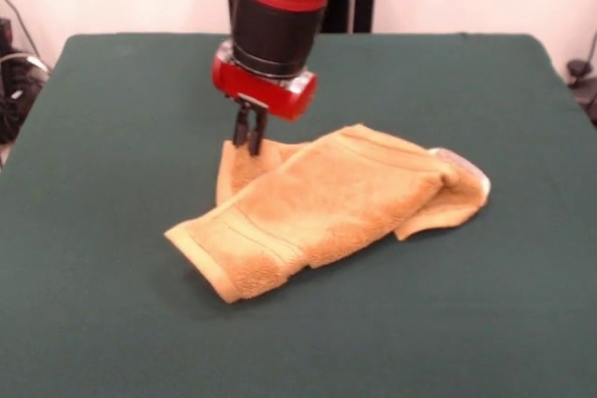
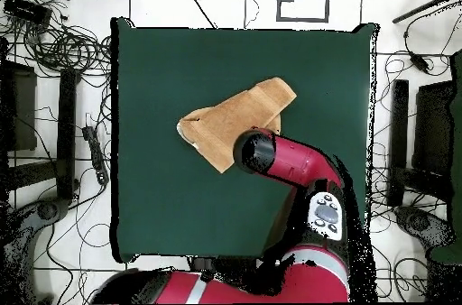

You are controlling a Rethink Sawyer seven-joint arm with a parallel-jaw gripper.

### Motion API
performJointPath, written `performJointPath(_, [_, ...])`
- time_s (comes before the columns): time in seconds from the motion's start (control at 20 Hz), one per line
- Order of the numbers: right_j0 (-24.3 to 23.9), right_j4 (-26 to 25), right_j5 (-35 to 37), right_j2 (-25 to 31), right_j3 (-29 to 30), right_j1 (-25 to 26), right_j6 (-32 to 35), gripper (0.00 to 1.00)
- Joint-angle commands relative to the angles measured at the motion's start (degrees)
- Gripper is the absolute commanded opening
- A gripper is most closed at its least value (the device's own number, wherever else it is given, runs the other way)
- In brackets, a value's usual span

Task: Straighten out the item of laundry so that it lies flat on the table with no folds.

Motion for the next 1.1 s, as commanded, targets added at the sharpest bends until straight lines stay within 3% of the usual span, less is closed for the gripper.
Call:
performJointPath(0.05, [-3.5, -4.3, 4.6, 3.4, 4.2, 0.7, 0.5, 0.00])
performJointPath(0.35, [-7.1, -7.6, 4.8, 4.9, 5.8, -1.9, -1.2, 0.00])
performJointPath(0.7, [-10.1, -12.0, -1.4, 6.5, 12.5, -5.0, 1.4, 0.00])
performJointPath(1.1, [-10.1, -13.1, -5.6, 6.6, 11.6, -3.2, 5.9, 0.00])
